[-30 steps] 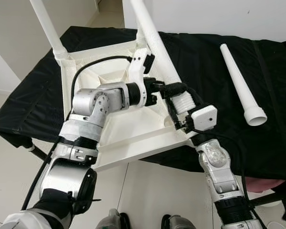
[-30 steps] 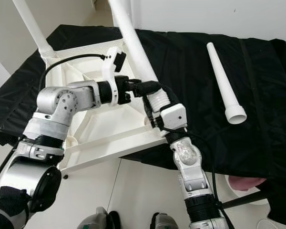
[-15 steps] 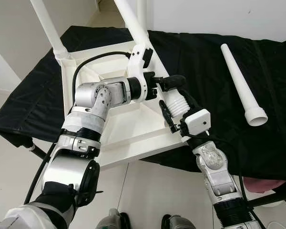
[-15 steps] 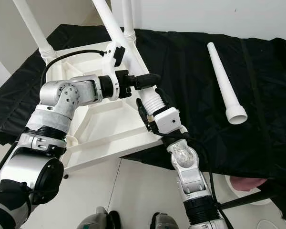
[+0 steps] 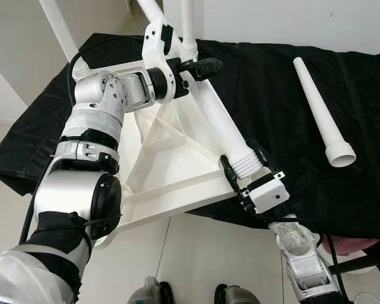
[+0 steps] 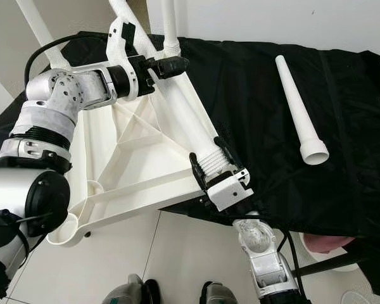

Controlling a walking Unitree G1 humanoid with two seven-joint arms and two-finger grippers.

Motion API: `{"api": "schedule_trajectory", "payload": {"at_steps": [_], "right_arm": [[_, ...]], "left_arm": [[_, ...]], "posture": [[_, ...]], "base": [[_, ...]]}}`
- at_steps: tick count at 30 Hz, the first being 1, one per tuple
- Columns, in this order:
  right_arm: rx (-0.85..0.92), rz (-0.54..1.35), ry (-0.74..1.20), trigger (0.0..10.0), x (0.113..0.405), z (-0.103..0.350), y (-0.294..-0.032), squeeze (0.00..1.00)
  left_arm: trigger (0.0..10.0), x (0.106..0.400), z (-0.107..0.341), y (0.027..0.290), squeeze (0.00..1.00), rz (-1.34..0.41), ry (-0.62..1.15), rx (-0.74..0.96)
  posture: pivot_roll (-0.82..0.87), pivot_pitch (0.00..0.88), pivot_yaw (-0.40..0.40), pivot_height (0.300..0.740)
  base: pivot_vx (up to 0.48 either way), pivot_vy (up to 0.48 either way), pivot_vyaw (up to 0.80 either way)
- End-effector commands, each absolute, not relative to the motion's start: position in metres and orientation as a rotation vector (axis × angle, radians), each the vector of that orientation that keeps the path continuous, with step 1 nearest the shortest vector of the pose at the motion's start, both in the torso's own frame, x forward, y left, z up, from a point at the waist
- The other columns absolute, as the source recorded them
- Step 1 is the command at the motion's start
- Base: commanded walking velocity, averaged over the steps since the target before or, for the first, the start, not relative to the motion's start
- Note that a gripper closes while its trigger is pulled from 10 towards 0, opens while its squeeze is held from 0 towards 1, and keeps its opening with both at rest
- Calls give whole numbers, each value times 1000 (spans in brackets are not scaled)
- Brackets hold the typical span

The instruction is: Building children table

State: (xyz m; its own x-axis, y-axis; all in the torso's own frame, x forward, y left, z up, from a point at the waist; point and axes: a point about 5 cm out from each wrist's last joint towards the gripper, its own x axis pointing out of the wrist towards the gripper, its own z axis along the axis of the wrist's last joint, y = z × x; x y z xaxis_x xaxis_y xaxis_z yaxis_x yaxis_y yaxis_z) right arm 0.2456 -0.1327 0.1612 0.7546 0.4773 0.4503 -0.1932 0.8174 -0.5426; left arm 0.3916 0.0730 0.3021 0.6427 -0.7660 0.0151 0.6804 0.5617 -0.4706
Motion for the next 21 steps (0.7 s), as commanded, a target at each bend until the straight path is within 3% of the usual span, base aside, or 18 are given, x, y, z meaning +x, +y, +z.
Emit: {"api": "schedule_trajectory", "payload": {"at_steps": [1, 2, 3, 5, 6, 7, 8, 21], "right_arm": [[-508, 392, -648, 10000, 244, 164, -130, 0], [-513, 396, -648, 10000, 244, 164, -130, 0], [-514, 396, -647, 10000, 243, 164, -129, 0], [-516, 396, -647, 10000, 243, 163, -129, 0], [-518, 396, -651, 10000, 242, 163, -128, 0], [-518, 396, -651, 10000, 242, 163, -128, 0], [-515, 395, -651, 10000, 242, 163, -127, 0], [-472, 374, -660, 10000, 244, 166, -126, 0]], "left_arm": [[10000, 392, 308, 76, 0, -861, 185, -475], [10000, 392, 307, 75, 0, -865, 187, -483], [7490, 393, 308, 75, 0, -871, 187, -490], [7490, 393, 308, 74, 0, -875, 188, -495], [1176, 394, 308, 74, 0, -880, 187, -505], [1176, 394, 308, 74, 0, -880, 187, -505], [0, 394, 307, 74, 0, -880, 190, -515], [0, 397, 310, 77, 0, -860, 174, -573]], "posture": [[-115, 125, 104, 740], [-115, 125, 104, 740], [-112, 125, 102, 740], [-112, 125, 102, 740], [-111, 126, 102, 740], [-111, 126, 102, 740], [-111, 126, 102, 740], [-108, 129, 99, 740]], "base": [[0, 0, 0], [0, 0, 0], [0, 0, 0], [0, 0, 0], [0, 0, 0], [0, 0, 0], [0, 0, 0], [0, 0, 0]]}}
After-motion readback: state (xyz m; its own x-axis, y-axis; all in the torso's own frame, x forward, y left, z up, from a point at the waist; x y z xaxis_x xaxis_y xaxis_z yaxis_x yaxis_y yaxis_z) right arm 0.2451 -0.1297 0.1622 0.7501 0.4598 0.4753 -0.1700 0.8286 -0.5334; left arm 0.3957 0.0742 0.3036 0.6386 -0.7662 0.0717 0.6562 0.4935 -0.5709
